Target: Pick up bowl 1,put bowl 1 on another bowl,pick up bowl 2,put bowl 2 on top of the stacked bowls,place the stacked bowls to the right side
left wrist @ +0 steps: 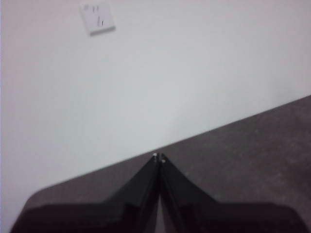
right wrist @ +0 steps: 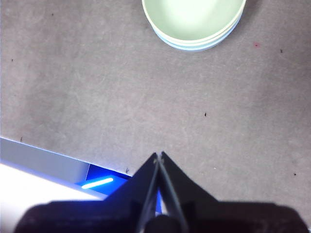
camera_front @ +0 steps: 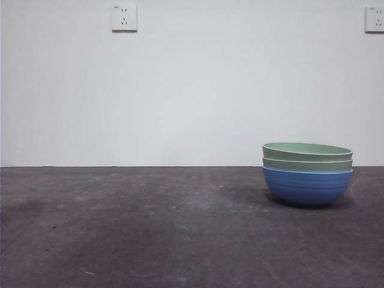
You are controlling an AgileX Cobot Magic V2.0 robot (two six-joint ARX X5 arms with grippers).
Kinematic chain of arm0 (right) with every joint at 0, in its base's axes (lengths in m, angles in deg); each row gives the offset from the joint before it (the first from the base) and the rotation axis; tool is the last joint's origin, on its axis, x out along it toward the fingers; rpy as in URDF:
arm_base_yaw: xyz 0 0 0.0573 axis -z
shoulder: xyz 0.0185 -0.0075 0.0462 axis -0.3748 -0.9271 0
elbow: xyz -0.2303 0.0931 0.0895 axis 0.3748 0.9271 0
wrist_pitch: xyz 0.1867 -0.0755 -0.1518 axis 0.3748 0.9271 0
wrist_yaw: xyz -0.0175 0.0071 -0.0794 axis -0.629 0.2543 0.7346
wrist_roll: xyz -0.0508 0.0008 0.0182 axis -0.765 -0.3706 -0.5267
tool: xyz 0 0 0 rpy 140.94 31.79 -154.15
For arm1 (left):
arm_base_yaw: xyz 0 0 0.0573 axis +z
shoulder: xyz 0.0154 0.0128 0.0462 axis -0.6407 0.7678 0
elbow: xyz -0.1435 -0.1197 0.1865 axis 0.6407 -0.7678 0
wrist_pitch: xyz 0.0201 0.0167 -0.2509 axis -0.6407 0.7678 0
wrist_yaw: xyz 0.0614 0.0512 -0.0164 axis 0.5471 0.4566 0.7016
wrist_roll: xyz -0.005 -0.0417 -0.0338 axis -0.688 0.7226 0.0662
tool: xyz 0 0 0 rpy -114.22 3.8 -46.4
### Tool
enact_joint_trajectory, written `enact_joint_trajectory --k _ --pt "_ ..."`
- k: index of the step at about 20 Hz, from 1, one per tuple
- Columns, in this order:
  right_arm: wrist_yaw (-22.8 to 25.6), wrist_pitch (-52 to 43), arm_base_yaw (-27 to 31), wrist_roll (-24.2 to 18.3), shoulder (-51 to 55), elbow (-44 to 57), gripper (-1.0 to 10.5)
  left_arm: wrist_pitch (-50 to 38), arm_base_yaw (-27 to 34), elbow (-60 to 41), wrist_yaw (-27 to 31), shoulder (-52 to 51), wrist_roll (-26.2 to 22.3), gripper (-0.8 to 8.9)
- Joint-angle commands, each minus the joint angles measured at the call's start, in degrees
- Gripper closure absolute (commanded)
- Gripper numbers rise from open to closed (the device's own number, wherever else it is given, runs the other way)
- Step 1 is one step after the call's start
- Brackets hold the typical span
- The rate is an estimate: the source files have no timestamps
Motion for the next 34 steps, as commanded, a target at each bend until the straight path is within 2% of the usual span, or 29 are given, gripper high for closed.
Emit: enact_joint_trajectory --k 1,6,12,18,34 --pt "0.2 0.7 0.0 -0.3 0.0 0.4 9.4 -3.1 0.4 -8.2 1.7 -5.3 2.7 8.17" --pt "0.2 0.7 0.0 -0.3 0.0 0.4 9.4 -7.0 0.4 -22.1 3.8 -13.1 6.1 8.17" --pt "0.2 0.7 0.0 -0.3 0.0 0.4 9.4 -7.0 0.4 -29.8 8.8 -16.9 10.7 8.17" --pt "0.2 0.7 0.0 -0.3 0.0 0.4 9.4 2.1 0.4 -30.2 9.9 -16.9 12.1 8.17" --pt "0.2 0.7 0.0 -0.3 0.0 0.4 9.4 1.7 0.4 -30.2 10.0 -16.9 13.0 8.17"
